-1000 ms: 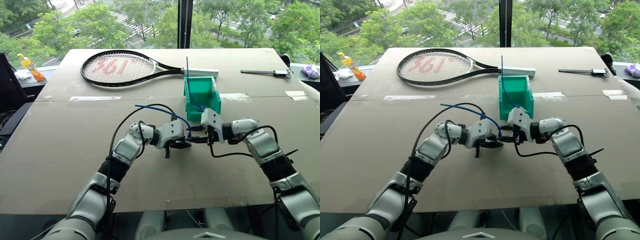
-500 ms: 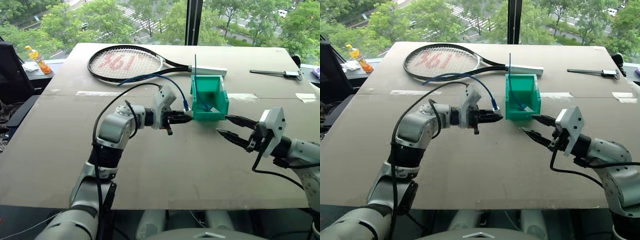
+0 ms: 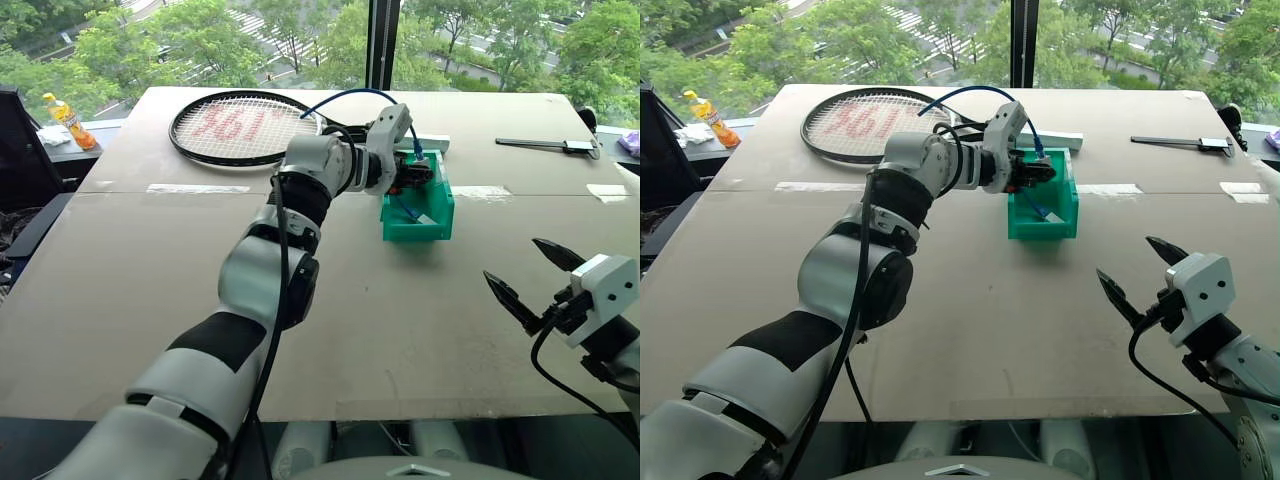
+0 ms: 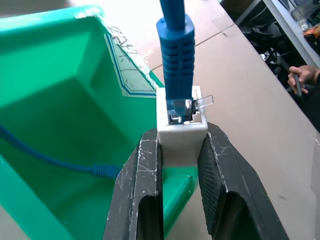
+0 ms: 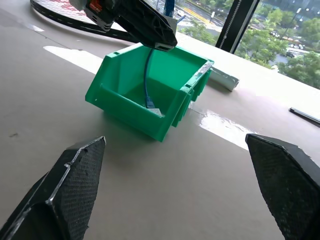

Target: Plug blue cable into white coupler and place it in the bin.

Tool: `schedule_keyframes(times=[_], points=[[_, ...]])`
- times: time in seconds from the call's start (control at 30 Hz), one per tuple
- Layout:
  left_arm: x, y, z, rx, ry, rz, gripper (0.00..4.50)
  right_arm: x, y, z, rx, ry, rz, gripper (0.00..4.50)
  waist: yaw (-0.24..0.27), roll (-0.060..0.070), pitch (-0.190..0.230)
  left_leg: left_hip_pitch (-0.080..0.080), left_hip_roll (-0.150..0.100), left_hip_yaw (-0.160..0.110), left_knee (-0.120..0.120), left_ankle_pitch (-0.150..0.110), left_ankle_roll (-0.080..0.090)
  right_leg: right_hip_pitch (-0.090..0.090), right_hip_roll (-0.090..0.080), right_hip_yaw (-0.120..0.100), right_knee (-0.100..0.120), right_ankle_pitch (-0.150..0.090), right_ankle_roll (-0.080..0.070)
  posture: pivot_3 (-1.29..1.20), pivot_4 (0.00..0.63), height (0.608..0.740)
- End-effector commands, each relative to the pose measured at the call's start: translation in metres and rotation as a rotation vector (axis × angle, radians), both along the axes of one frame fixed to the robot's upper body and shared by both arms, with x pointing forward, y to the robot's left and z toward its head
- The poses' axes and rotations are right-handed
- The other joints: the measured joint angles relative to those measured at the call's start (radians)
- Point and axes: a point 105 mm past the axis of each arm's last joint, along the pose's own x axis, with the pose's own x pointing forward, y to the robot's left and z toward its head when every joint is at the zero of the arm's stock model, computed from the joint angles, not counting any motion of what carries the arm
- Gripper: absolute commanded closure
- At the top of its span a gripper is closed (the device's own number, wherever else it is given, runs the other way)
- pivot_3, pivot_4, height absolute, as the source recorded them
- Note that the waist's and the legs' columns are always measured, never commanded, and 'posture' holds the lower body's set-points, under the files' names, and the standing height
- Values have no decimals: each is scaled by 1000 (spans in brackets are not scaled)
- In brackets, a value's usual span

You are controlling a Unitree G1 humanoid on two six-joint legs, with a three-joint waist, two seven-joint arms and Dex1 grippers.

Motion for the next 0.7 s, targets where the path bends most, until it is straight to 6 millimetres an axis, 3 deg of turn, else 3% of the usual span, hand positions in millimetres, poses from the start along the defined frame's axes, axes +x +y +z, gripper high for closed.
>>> schedule_keyframes(times=[0.03, 0.2, 0.37, 0.5, 0.63, 0.7], points=[[5, -1, 13, -7, -52, 17, 2366, -6, 8, 12, -10, -61, 5, 0, 1, 0, 0, 0, 0, 0, 0, 0, 0, 0, 0, 0, 0, 0, 0, 0, 150, 740], [2, 13, 17, -11, 32, 4, 90, -7, 13, 10, 14, -56, 0, 0, 0, 0, 0, 0, 0, 0, -1, 0, 0, -1, 0, 0, 0, 0, 0, 0, 150, 740], [-6, 36, 34, -73, 69, -76, 38, -1, 16, 6, 14, -46, 16, 0, -7, 0, 0, 0, 0, 0, -1, 0, 0, -1, 0, 0, 1, -1, 2, 0, 150, 740], [-18, 64, 57, -228, -141, -125, 38, 6, 11, 2, 9, -38, 22, 0, -25, 2, 0, 2, 3, 1, -2, 0, 0, 0, -1, 2, 2, 0, 0, 0, 150, 740], [-49, 112, 29, -81, -490, -106, 38, 12, 4, 0, 10, -25, 49, 0, -28, 3, 0, 5, 5, 4, -5, 3, -5, -1, -2, 11, 2, 0, -1, 0, 150, 740], [-70, 131, 18, -122, -565, -104, 38, 16, 2, -1, 11, -18, 69, 0, -19, 3, 0, 7, 5, 4, -6, 3, -6, -1, -4, 15, 3, 1, -2, 0, 150, 740]])
